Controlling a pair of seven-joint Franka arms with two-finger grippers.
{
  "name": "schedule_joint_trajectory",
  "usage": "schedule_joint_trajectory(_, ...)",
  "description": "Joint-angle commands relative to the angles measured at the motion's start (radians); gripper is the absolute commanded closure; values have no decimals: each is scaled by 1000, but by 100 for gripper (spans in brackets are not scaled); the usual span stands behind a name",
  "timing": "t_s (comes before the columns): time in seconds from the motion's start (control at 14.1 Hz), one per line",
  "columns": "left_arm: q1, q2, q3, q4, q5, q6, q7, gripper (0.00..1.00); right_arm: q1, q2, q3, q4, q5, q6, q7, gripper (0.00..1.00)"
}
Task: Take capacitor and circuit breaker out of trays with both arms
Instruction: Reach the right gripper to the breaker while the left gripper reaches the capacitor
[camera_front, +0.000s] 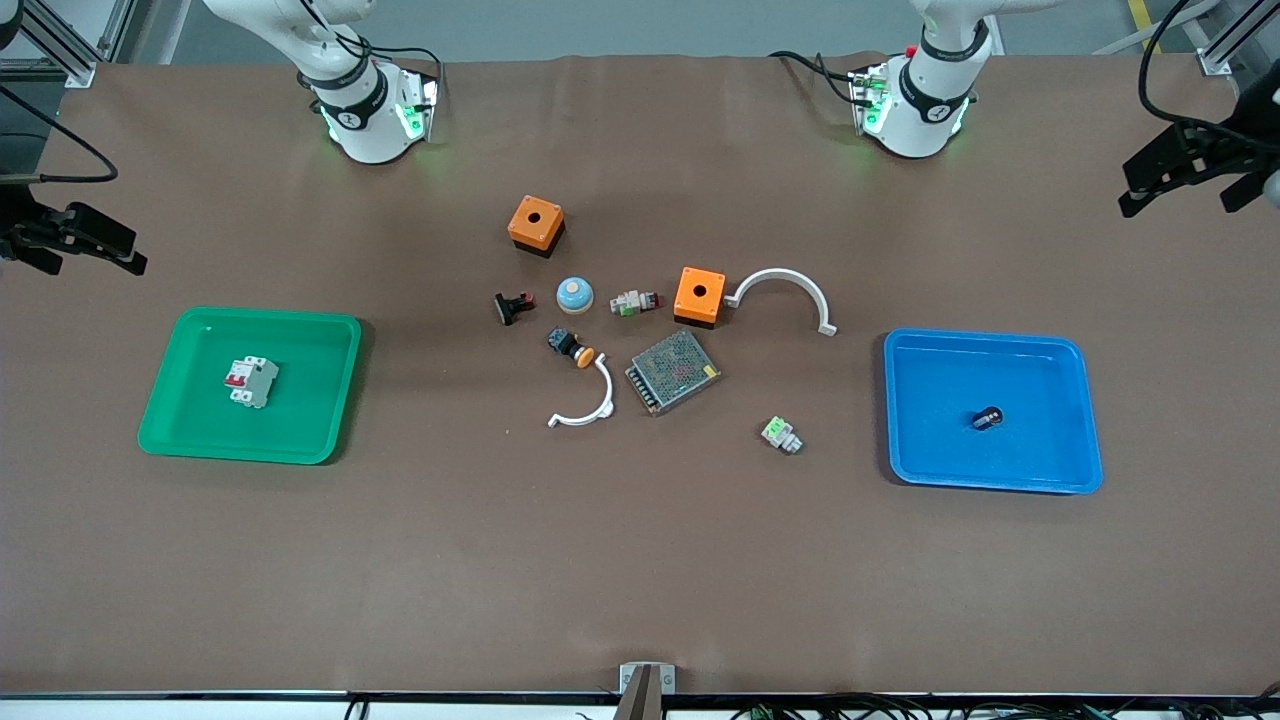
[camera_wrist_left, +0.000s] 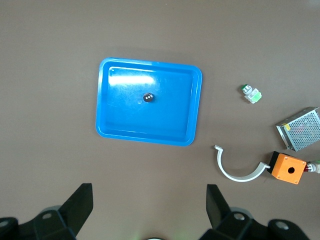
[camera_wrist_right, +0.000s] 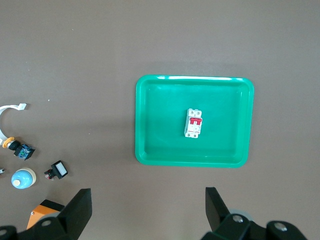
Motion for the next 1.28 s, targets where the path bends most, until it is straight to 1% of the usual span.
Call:
schedule_joint_trajectory(0.0, 11, 8, -2, 18, 0, -9, 0, 0, 4, -35, -4, -32, 8, 4, 10, 0)
schedule_joint_trajectory(0.14, 15, 32, 7, 19, 2, -9, 2, 0, 4, -35, -4, -32, 8, 2, 12, 0)
schedule_joint_trajectory(0.28, 20, 84, 33, 18, 9, -3, 12, 0, 3, -29, -4, -23, 8, -2, 12, 0)
schedule_joint_trajectory(0.35, 18, 119, 36, 10, 34, 26, -6, 0, 3, -27, -4, -14, 7, -19, 12, 0)
schedule_joint_trajectory(0.43, 18, 156, 35, -2, 99, 69, -29, 0, 1, -22, -6, 5, 7, -24, 12, 0)
schedule_joint_trajectory(0.5, 23, 193, 32, -19, 127, 112, -87, 0, 0, -10, -6, 29, 5, -24, 7, 0)
schedule_joint_trajectory(0.64, 23, 245, 29, -91, 125, 204, -206, 0, -5, 31, -7, 46, 2, -21, 10, 0)
schedule_joint_trajectory(0.71, 21, 268, 29, -130, 123, 264, -230, 0, -8, 103, -7, 49, -1, -12, 12, 0)
schedule_joint_trajectory(0.85, 26, 308, 29, -203, 123, 368, -232, 0, -51, 233, -9, 118, -1, 13, 0, 0)
schedule_joint_trajectory(0.92, 26, 328, 29, -242, 123, 426, -233, 0, -63, 293, -9, 132, -4, 27, -10, 0)
schedule_joint_trajectory(0.99, 35, 343, 29, -278, 120, 475, -235, 0, -66, 301, -9, 126, 4, 39, -16, 0)
schedule_joint_trajectory(1.06, 67, 354, 29, -310, 96, 523, -235, 0, -88, 306, -9, 102, 8, 57, -16, 0)
schedule_joint_trajectory(1.14, 84, 371, 27, -333, 50, 561, -233, 0, -96, 304, -9, 53, 8, 112, -16, 0)
schedule_joint_trajectory(1.21, 83, 394, 29, -341, 39, 585, -233, 1, -109, 303, -9, -14, 8, 177, -16, 0)
